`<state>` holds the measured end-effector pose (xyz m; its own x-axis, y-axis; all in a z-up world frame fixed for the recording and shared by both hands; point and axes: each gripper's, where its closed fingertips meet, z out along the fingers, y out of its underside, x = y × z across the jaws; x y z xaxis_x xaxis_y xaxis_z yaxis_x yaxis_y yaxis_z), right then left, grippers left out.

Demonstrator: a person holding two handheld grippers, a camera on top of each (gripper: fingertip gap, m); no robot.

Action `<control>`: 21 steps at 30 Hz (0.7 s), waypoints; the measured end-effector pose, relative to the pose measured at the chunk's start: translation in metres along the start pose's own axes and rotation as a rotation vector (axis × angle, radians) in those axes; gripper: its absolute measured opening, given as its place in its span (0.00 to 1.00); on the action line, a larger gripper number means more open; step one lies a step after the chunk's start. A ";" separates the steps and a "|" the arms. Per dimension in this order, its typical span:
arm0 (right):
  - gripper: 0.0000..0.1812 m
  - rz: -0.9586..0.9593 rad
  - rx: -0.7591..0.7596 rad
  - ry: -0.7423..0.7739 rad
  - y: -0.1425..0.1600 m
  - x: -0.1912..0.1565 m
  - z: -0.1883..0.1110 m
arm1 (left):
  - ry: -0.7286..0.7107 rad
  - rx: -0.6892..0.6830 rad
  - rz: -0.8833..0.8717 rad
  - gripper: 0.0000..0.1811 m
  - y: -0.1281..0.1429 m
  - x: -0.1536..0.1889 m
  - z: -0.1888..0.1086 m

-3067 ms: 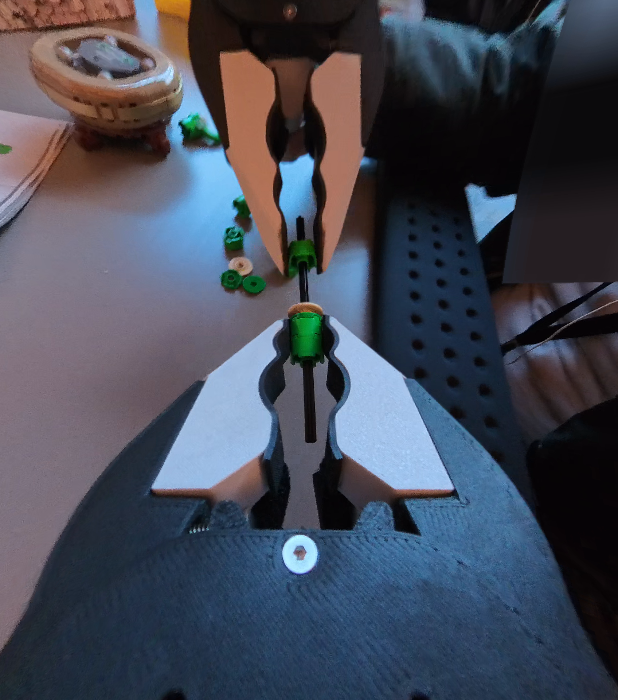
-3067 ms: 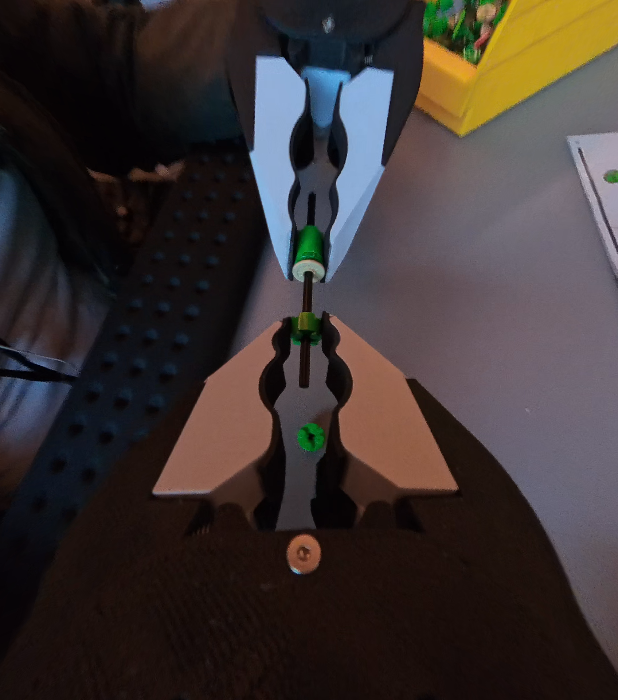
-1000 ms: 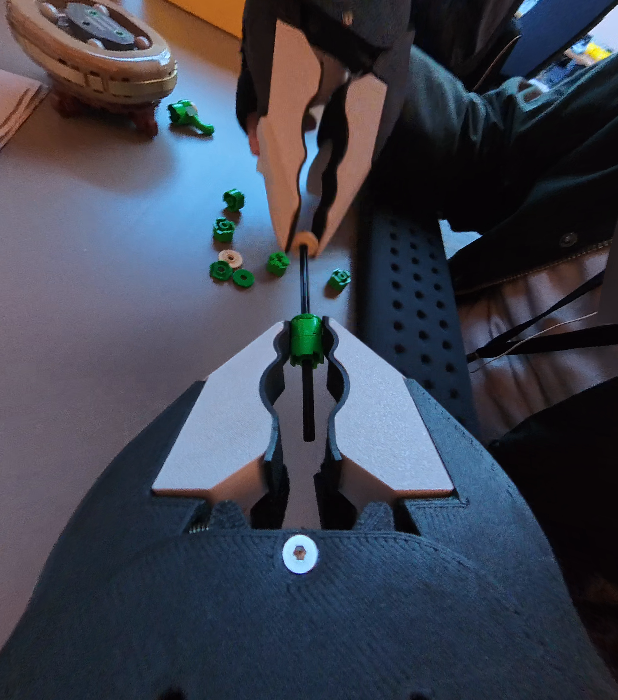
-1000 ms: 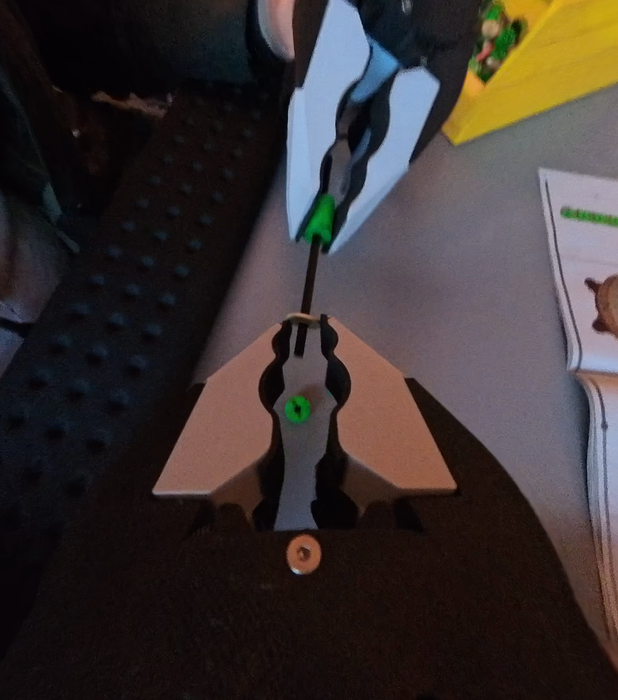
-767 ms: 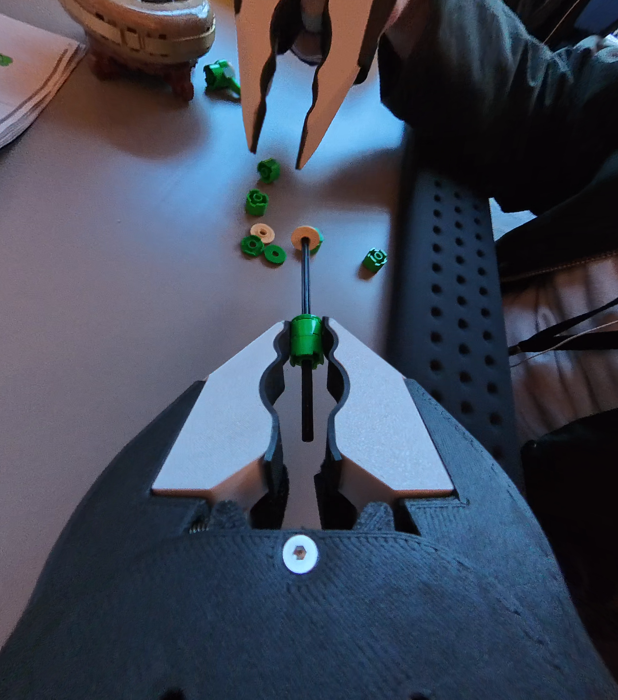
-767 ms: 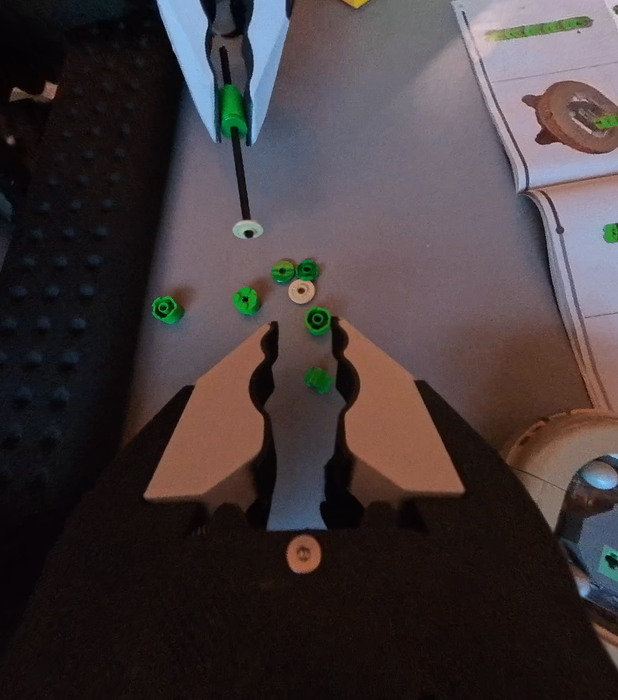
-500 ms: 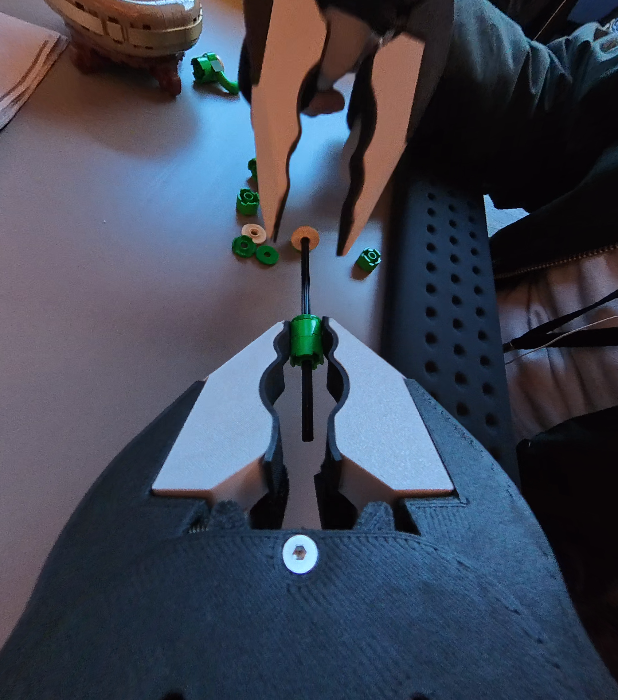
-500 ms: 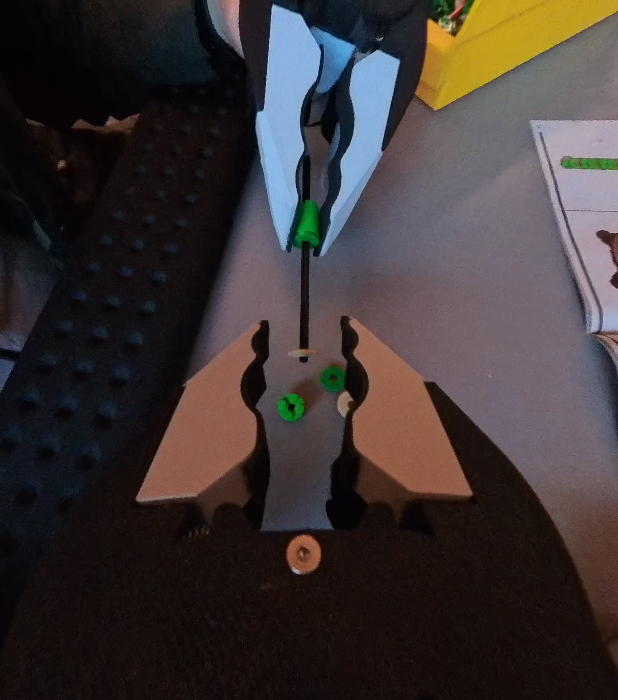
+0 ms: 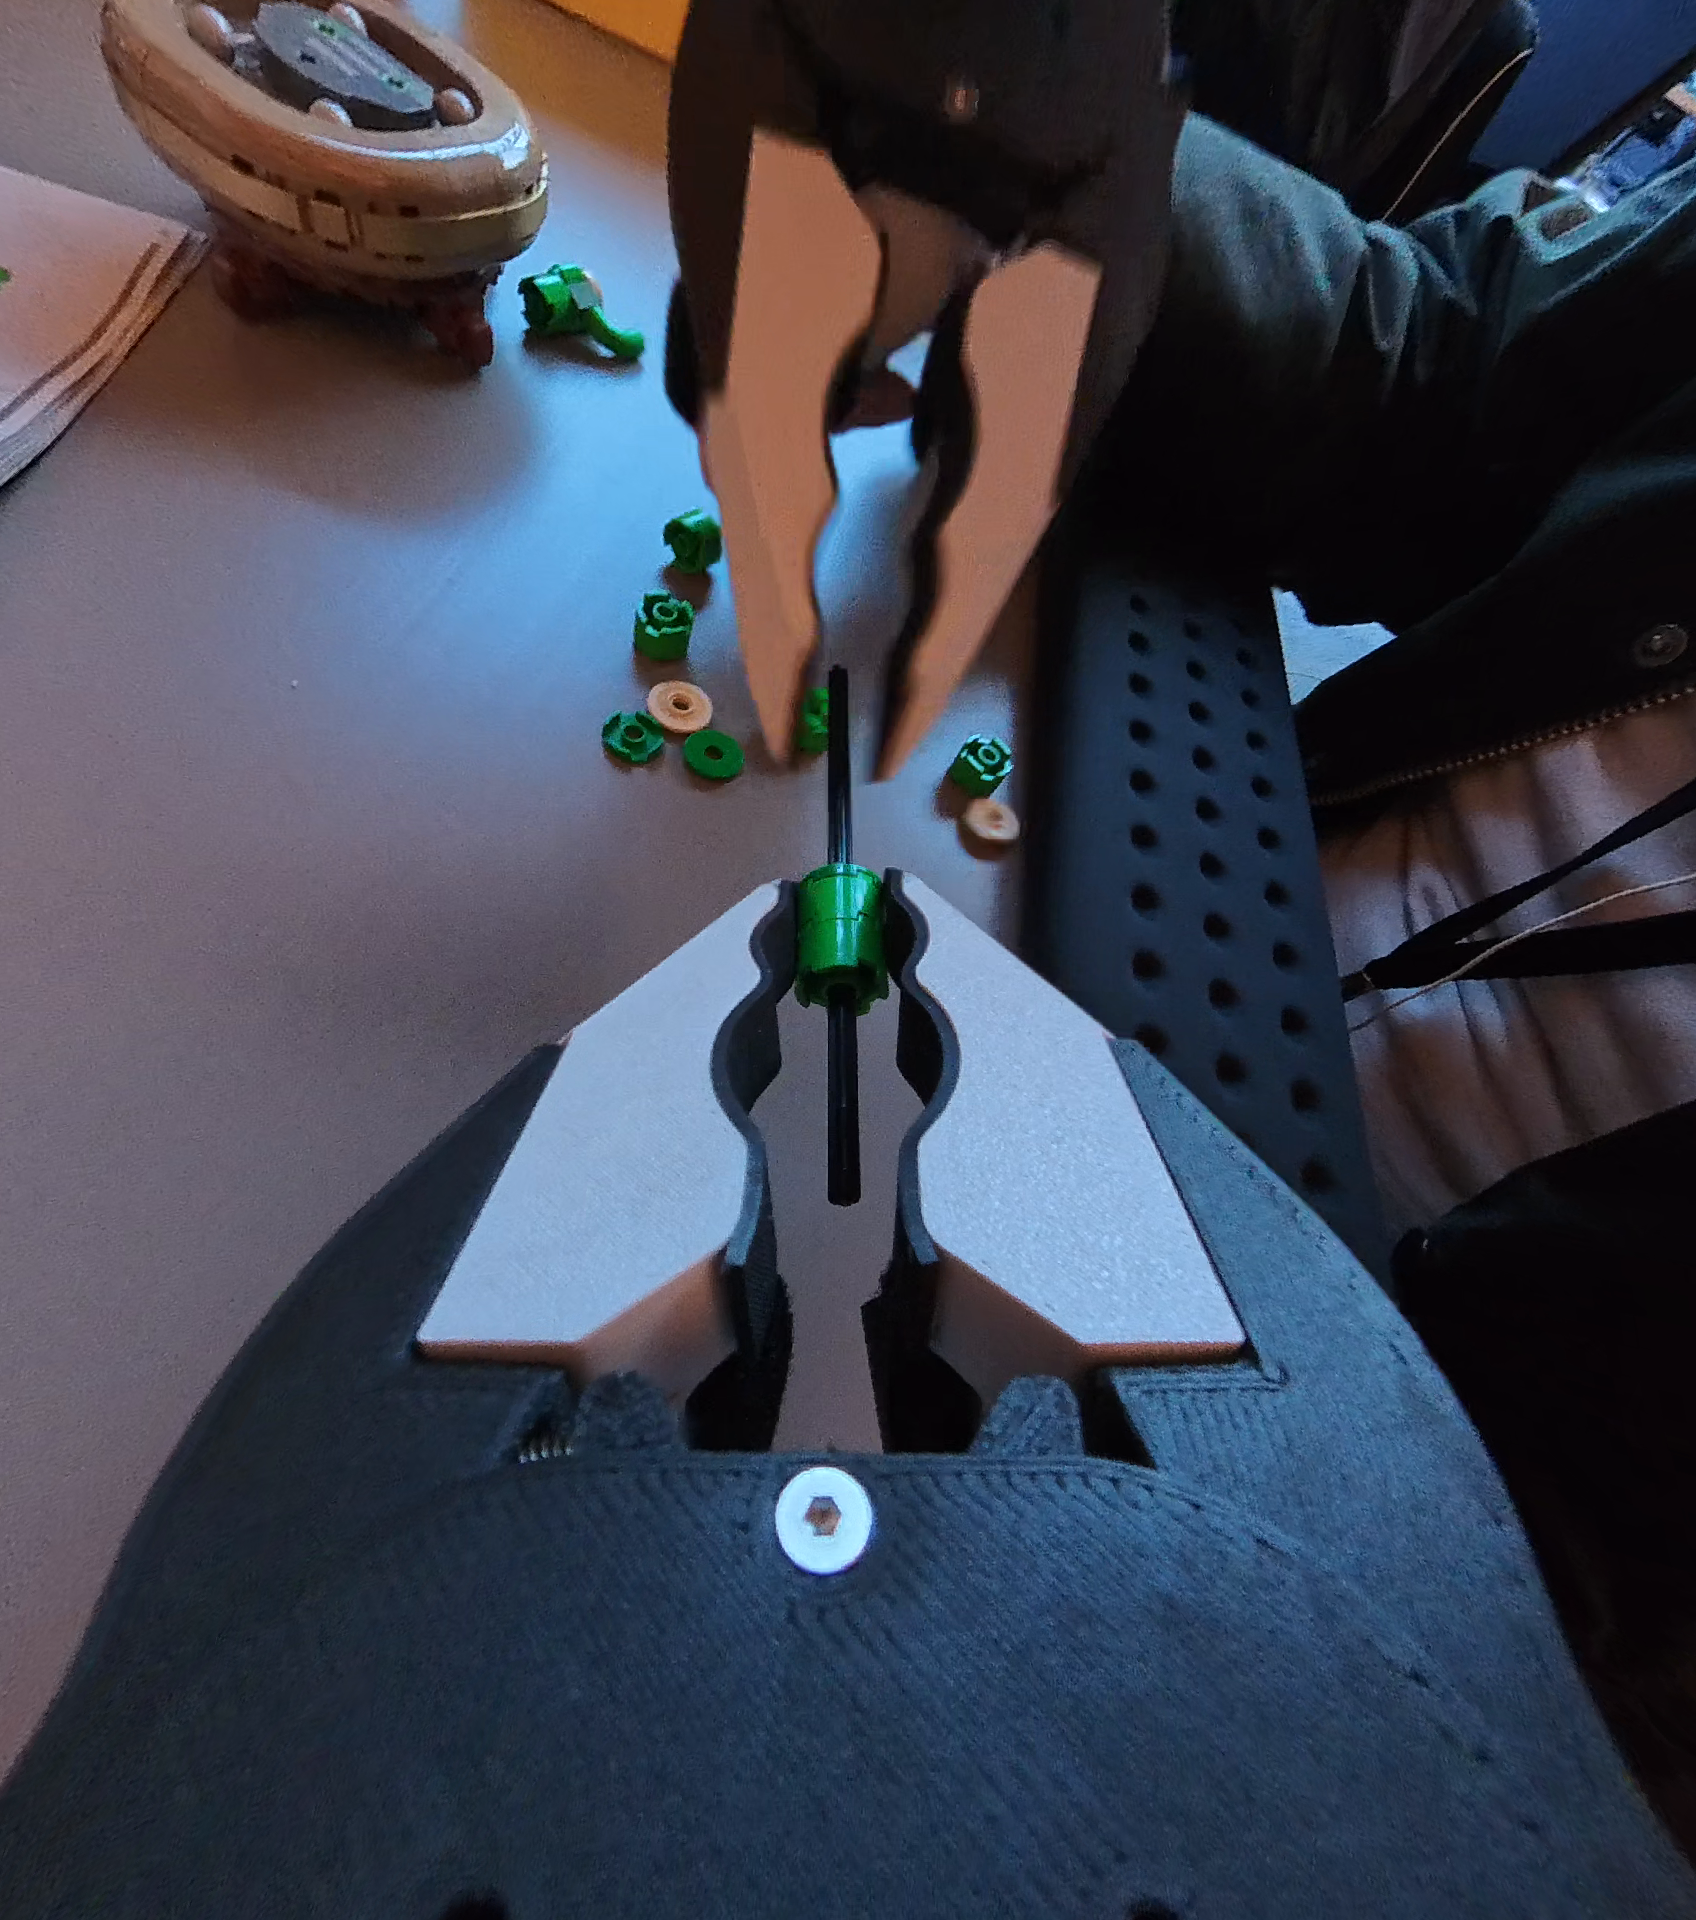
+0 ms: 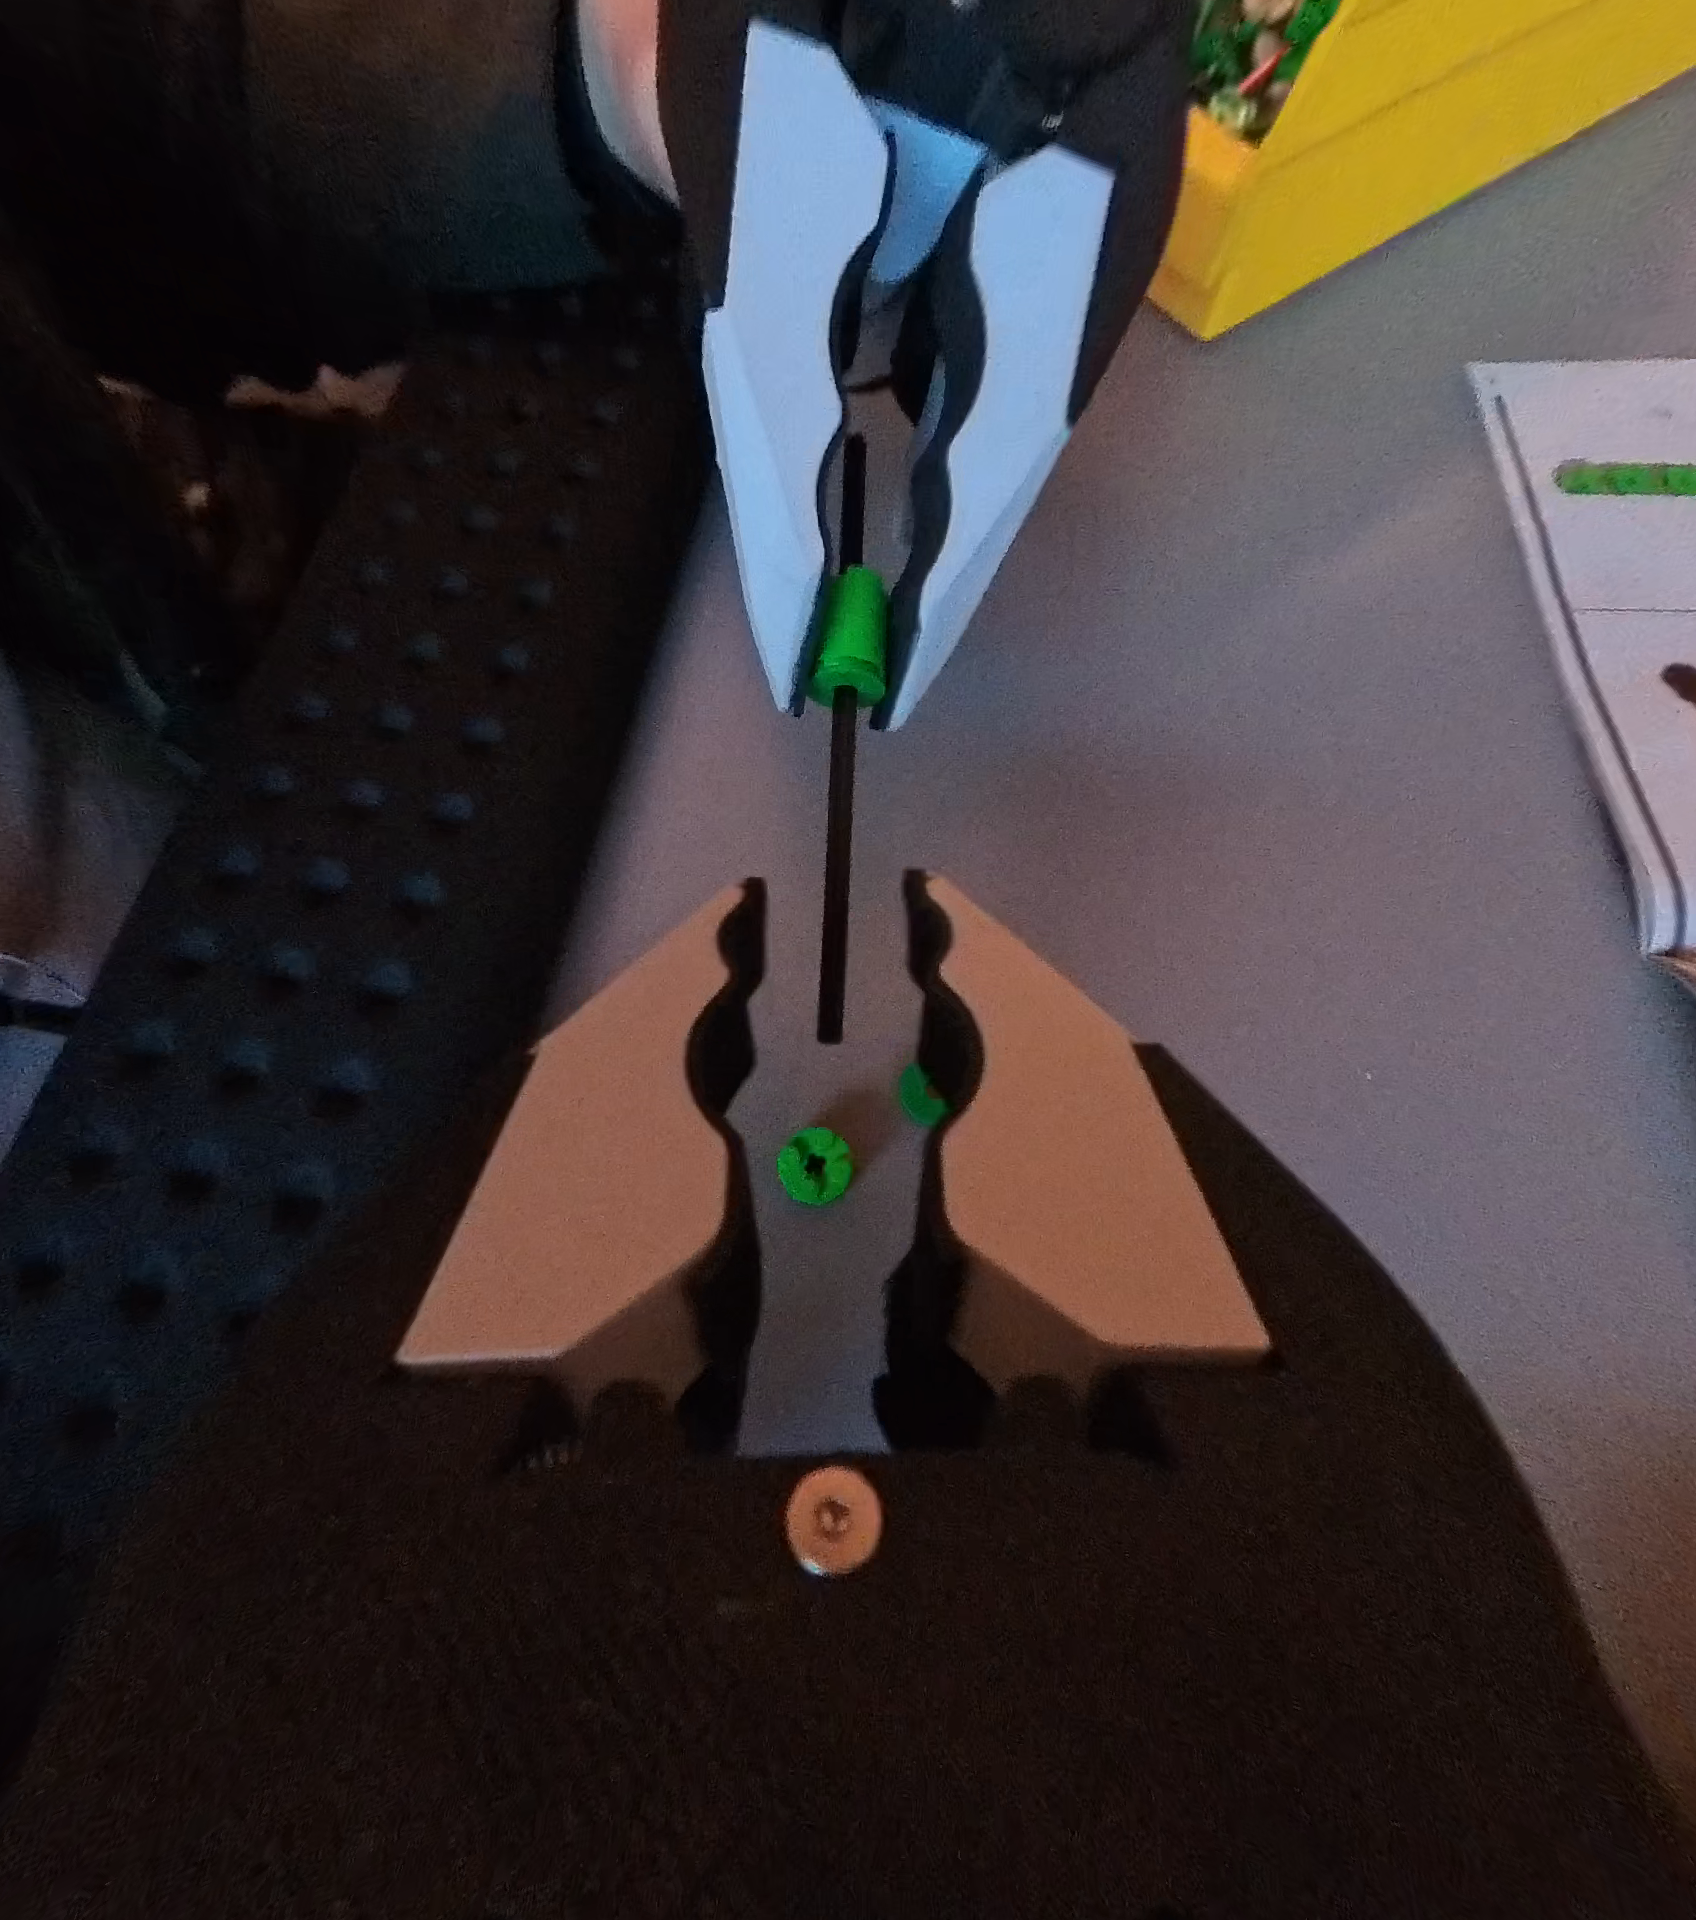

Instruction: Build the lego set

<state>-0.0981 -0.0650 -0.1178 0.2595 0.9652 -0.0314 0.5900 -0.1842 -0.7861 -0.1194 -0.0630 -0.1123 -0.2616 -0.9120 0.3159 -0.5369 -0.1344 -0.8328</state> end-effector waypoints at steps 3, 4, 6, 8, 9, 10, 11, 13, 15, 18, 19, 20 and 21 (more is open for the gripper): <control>0.02 -0.088 -0.083 0.023 0.006 -0.002 0.008 | 0.002 0.016 0.010 0.09 -0.002 0.001 -0.001; 0.01 -0.080 -0.077 0.024 0.006 -0.001 0.006 | -0.009 0.024 0.014 0.12 -0.003 0.000 -0.002; 0.01 -0.034 -0.074 0.020 0.011 0.004 -0.003 | -0.037 0.035 0.010 0.13 -0.003 -0.005 -0.006; 0.01 -0.011 -0.050 0.021 0.014 0.006 -0.012 | -0.017 0.063 0.002 0.08 -0.007 -0.003 -0.008; 0.01 -0.008 -0.035 0.014 0.014 0.006 -0.014 | -0.008 0.069 0.005 0.08 -0.009 -0.001 -0.008; 0.01 -0.012 -0.031 0.013 0.013 0.005 -0.015 | -0.011 0.065 0.009 0.08 -0.008 -0.001 -0.007; 0.02 -0.021 -0.042 0.022 0.014 0.005 -0.014 | -0.024 0.061 0.013 0.11 -0.008 -0.003 -0.007; 0.01 -0.037 -0.055 0.013 0.014 0.003 -0.012 | -0.040 0.058 0.016 0.18 -0.007 -0.005 -0.006; 0.02 -0.049 -0.072 0.018 0.015 0.001 -0.008 | -0.031 0.053 0.016 0.13 -0.007 -0.004 -0.005; 0.01 -0.059 -0.079 0.021 0.016 0.001 -0.007 | -0.021 0.015 0.035 0.06 -0.001 -0.001 -0.001; 0.01 -0.054 -0.080 0.023 0.016 0.001 -0.007 | -0.034 0.000 0.042 0.06 0.002 -0.003 0.000; 0.01 -0.053 -0.080 0.030 0.016 0.002 -0.007 | -0.042 -0.014 0.043 0.08 0.004 -0.004 0.001; 0.01 -0.055 -0.077 0.034 0.015 0.003 -0.007 | -0.040 -0.026 0.039 0.10 0.006 -0.004 0.002</control>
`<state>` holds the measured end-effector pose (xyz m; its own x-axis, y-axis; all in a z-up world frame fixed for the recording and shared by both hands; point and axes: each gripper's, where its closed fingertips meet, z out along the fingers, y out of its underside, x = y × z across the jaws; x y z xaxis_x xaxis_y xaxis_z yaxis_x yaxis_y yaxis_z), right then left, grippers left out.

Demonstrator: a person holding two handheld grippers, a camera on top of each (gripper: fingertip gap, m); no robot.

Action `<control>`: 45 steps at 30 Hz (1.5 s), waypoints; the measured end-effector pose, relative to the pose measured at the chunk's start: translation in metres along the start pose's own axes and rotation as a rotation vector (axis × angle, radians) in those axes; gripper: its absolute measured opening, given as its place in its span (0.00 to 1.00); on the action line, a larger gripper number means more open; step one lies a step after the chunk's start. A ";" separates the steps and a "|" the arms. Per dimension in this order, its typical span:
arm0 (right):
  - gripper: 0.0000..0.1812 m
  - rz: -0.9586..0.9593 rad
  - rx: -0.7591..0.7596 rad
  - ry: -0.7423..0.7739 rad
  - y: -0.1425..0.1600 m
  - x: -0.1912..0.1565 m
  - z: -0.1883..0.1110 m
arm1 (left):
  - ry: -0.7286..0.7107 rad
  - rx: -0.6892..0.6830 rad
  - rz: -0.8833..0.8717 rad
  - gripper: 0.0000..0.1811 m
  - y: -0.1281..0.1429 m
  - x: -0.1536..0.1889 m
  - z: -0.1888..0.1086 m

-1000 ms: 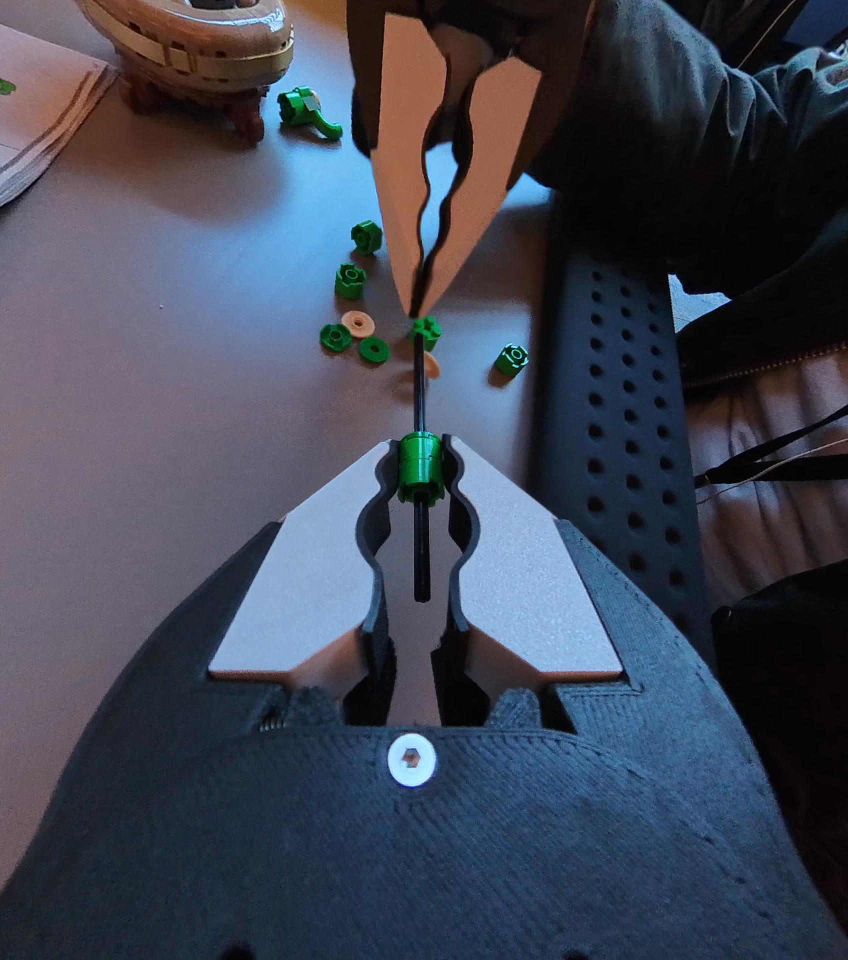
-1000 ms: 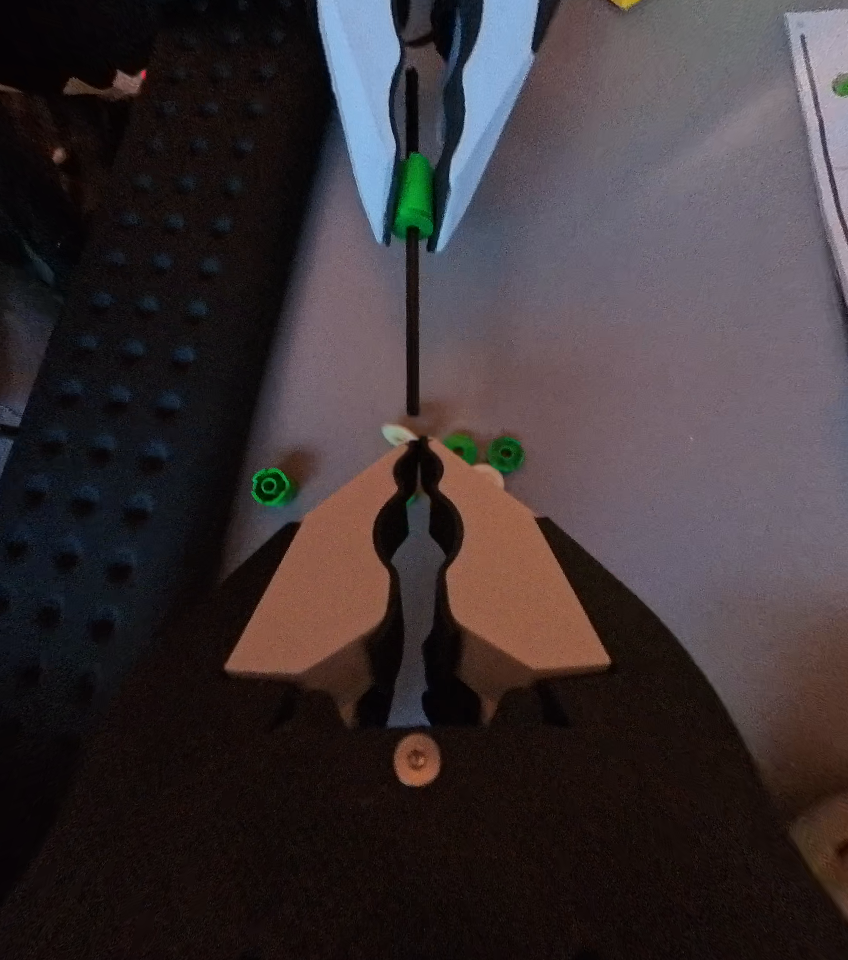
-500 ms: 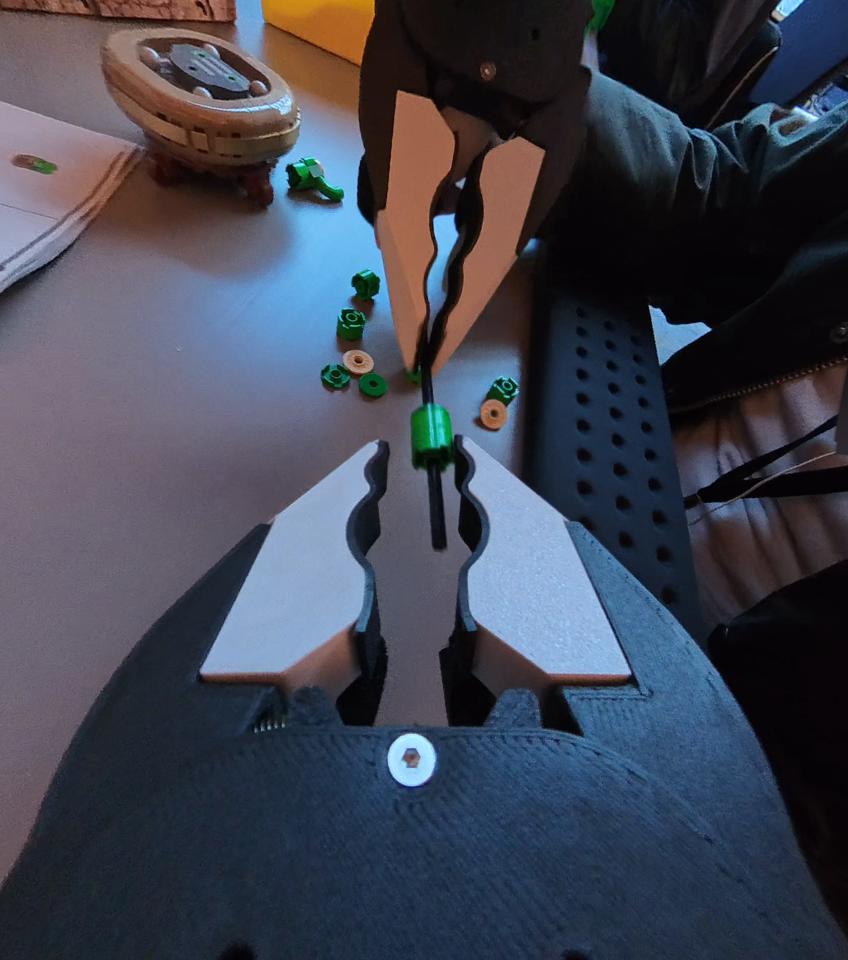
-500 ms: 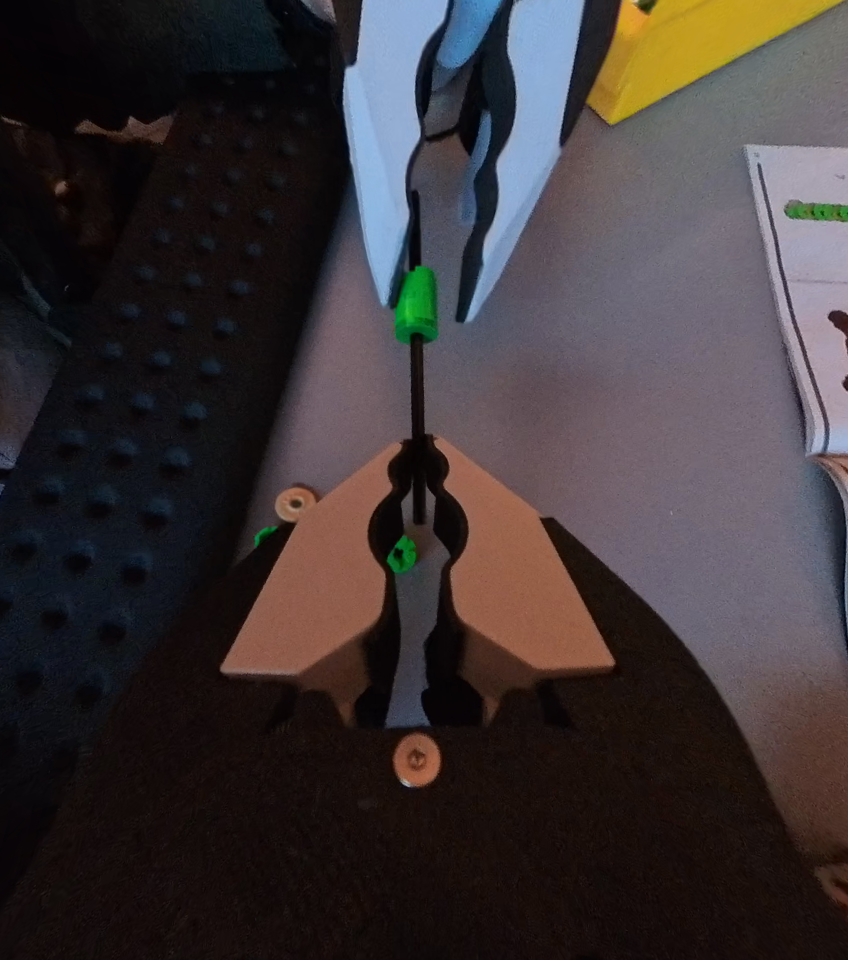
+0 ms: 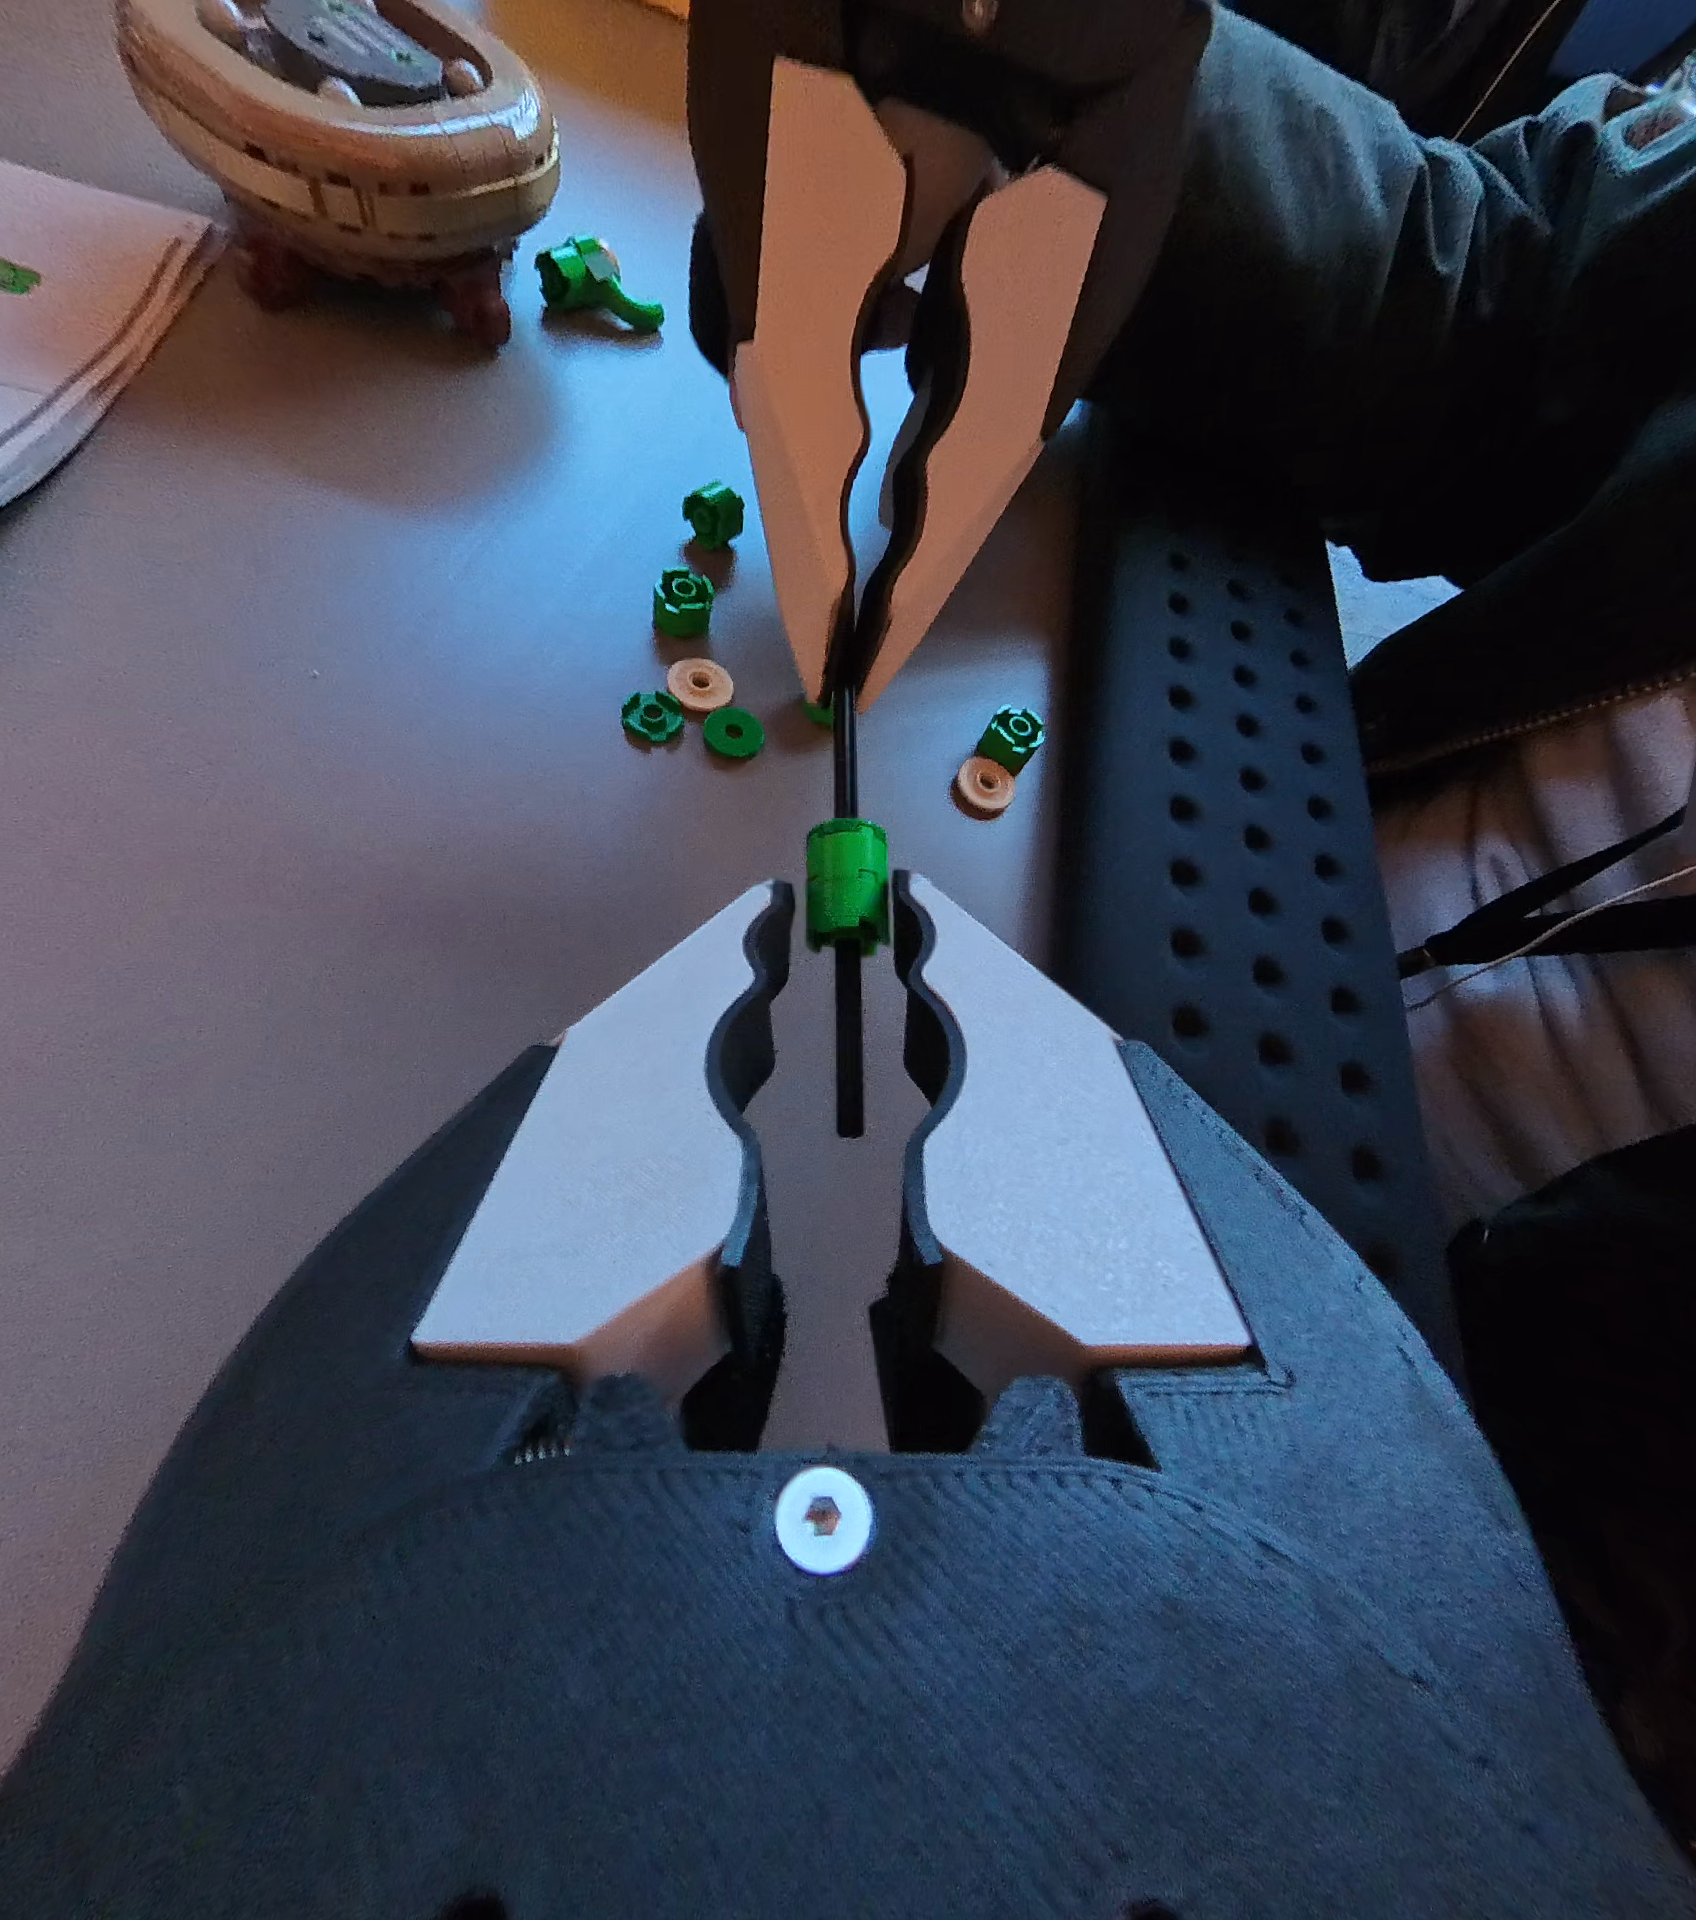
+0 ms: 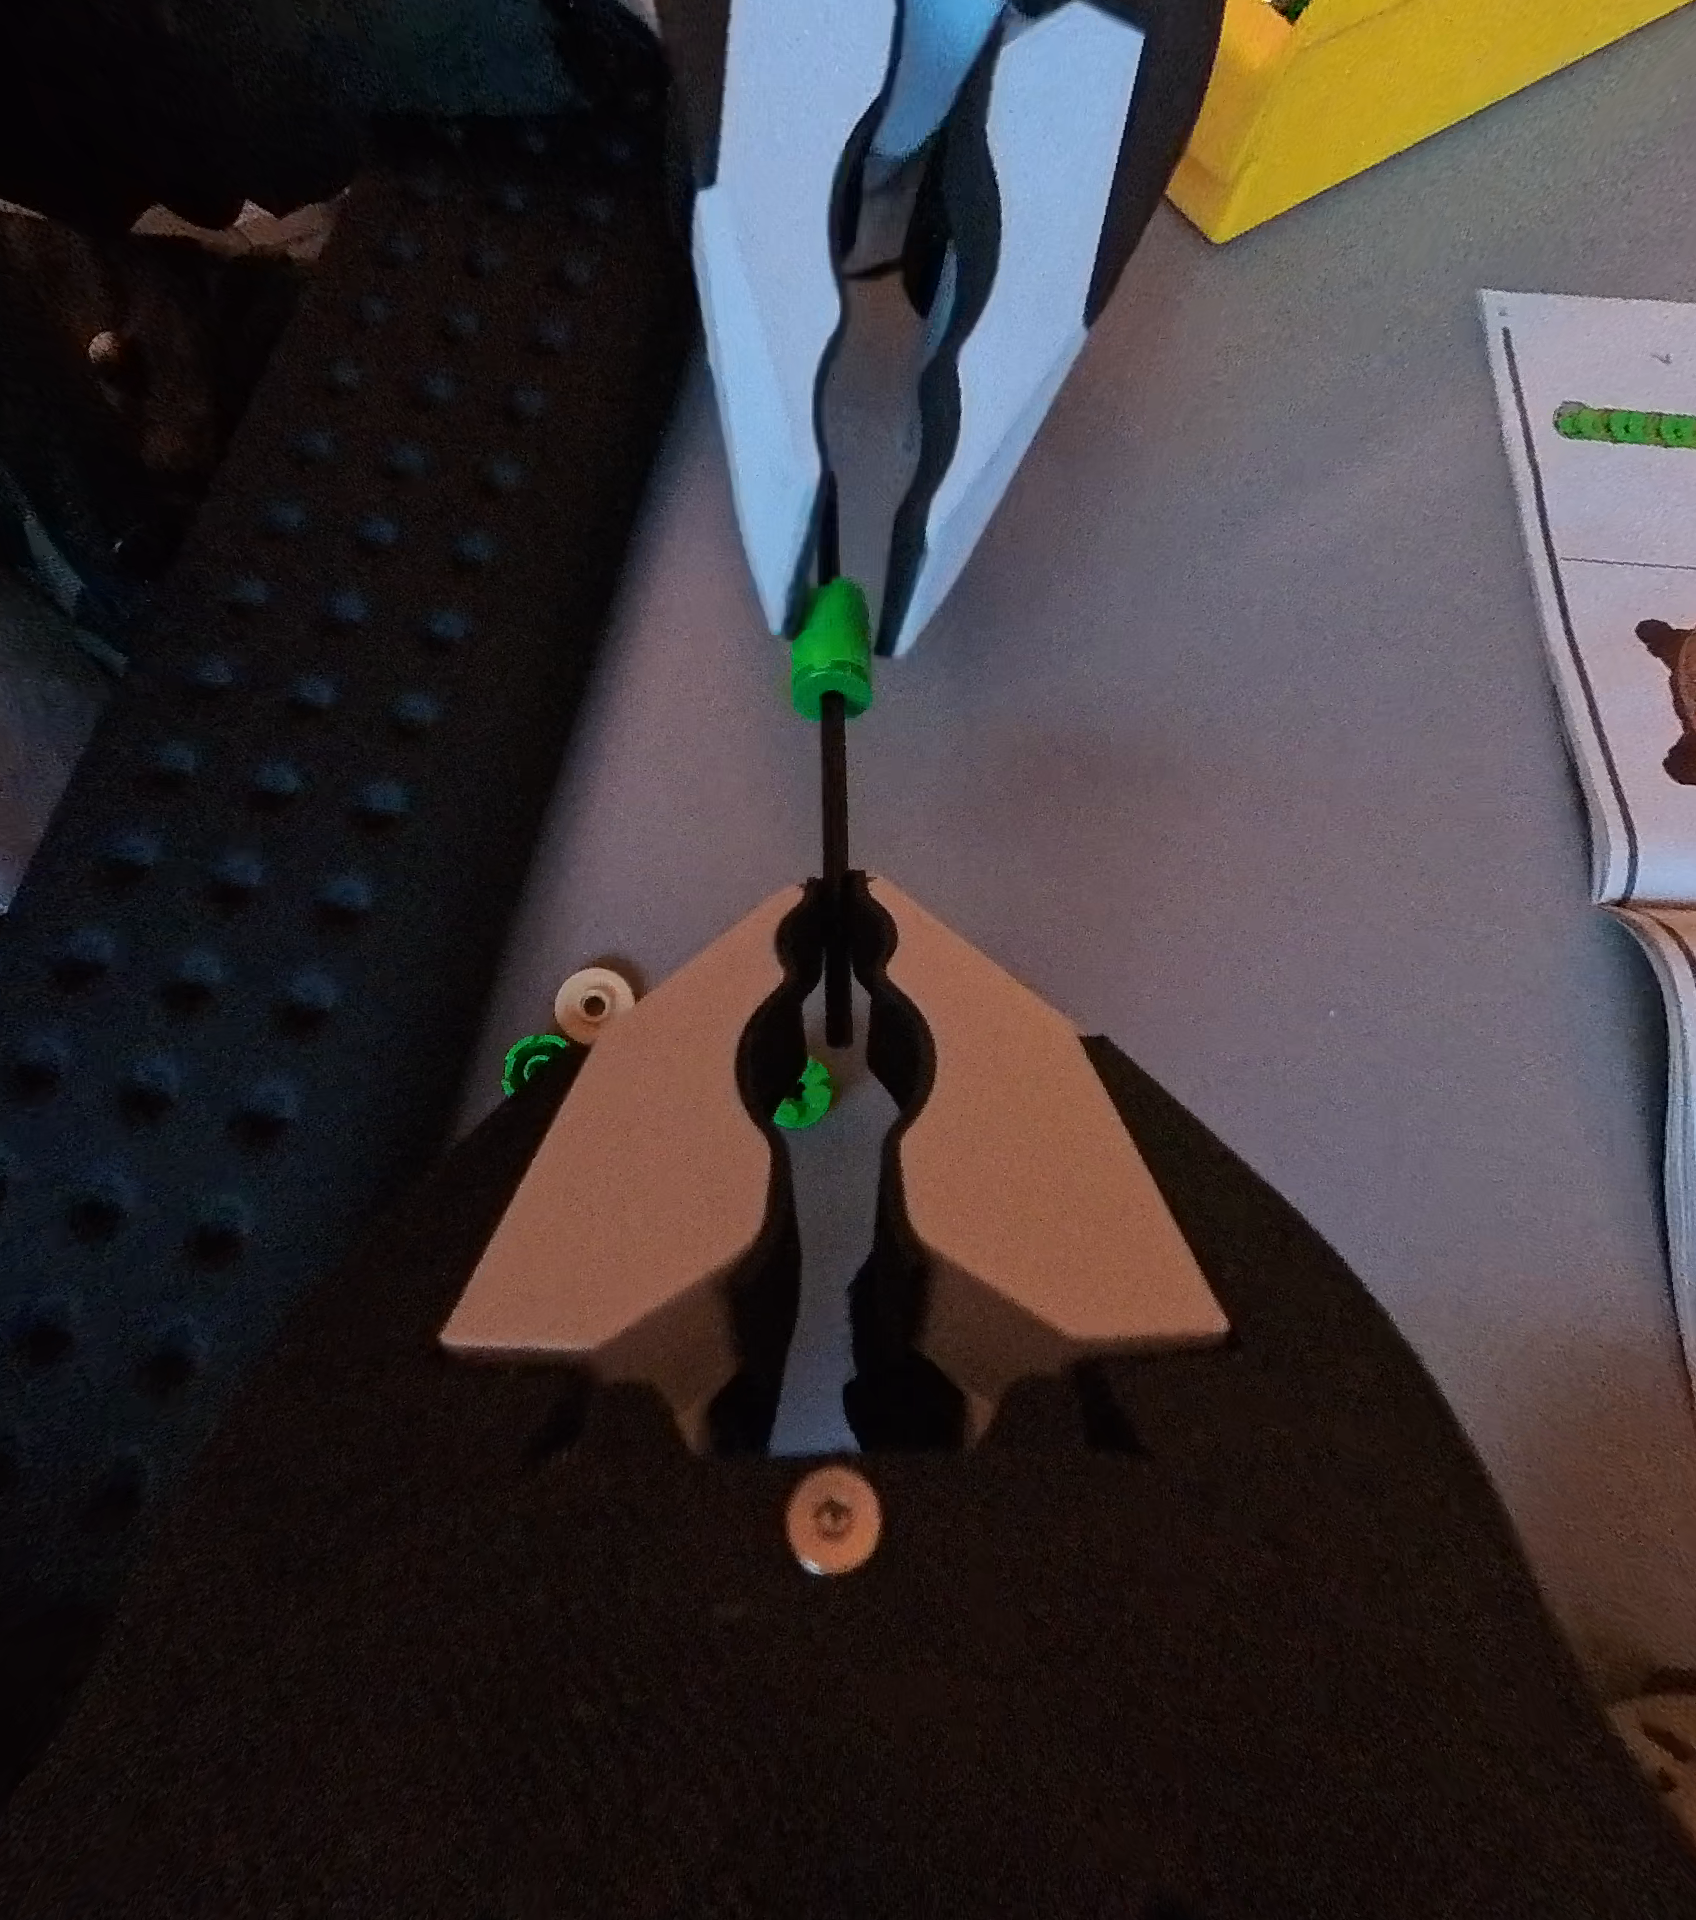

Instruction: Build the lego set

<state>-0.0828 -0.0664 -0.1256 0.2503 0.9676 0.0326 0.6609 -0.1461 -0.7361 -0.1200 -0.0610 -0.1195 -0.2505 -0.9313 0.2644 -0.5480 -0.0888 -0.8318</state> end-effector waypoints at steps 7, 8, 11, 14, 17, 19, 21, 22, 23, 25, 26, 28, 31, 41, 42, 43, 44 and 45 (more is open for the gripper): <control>0.01 -0.012 0.018 0.011 -0.004 0.001 0.000 | -0.010 -0.021 0.022 0.08 0.002 0.001 0.000; 0.01 -0.021 0.011 0.021 -0.004 0.002 0.001 | -0.015 -0.019 0.029 0.08 0.001 0.001 0.000; 0.06 -0.054 0.034 0.039 -0.016 -0.001 0.008 | 0.002 -0.014 0.031 0.08 -0.001 0.004 0.002; 0.02 -0.083 -0.024 0.056 -0.014 -0.003 0.015 | -0.002 -0.029 0.035 0.08 0.002 0.003 0.003; 0.02 -0.084 -0.052 0.063 -0.010 -0.002 0.020 | -0.008 -0.036 0.047 0.08 0.002 0.003 0.003; 0.01 -0.087 -0.053 0.050 -0.011 -0.005 0.017 | 0.000 -0.037 0.063 0.08 0.002 0.006 0.004; 0.01 -0.086 -0.024 0.037 -0.014 -0.006 0.010 | 0.009 -0.015 0.081 0.08 -0.003 0.009 0.003; 0.01 -0.083 -0.008 0.033 -0.016 -0.008 0.007 | 0.017 -0.001 0.086 0.08 -0.005 0.011 0.002; 0.02 -0.086 0.000 0.028 -0.018 -0.010 0.005 | 0.030 0.005 0.084 0.08 -0.006 0.013 0.002; 0.02 -0.094 -0.010 0.019 -0.016 -0.013 0.003 | 0.037 0.000 0.091 0.08 -0.005 0.015 0.003; 0.02 -0.087 -0.014 0.010 -0.015 -0.014 0.003 | 0.037 0.000 0.100 0.08 -0.005 0.016 0.004; 0.02 -0.074 -0.008 0.000 -0.016 -0.016 -0.001 | 0.045 0.016 0.100 0.08 -0.009 0.018 0.003; 0.02 -0.060 0.009 -0.003 -0.019 -0.018 -0.007 | 0.050 0.032 0.108 0.08 -0.012 0.021 0.001; 0.02 -0.003 0.070 -0.032 -0.019 -0.022 -0.033 | 0.087 0.089 0.107 0.02 -0.022 0.028 -0.007; 0.02 -0.003 0.084 -0.040 -0.021 -0.023 -0.035 | 0.087 0.091 0.123 0.02 -0.023 0.029 -0.006; 0.02 -0.016 0.074 -0.031 -0.020 -0.022 -0.035 | 0.085 0.091 0.128 0.02 -0.022 0.029 -0.005; 0.01 -0.026 0.070 -0.024 -0.019 -0.020 -0.033 | 0.086 0.099 0.117 0.02 -0.021 0.028 -0.005; 0.02 -0.036 0.070 -0.017 -0.018 -0.019 -0.030 | 0.091 0.117 0.087 0.04 -0.022 0.027 -0.005</control>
<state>-0.0783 -0.0887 -0.0933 0.2144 0.9755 0.0491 0.6184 -0.0967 -0.7799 -0.1188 -0.0828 -0.0914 -0.3675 -0.9018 0.2273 -0.4252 -0.0545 -0.9035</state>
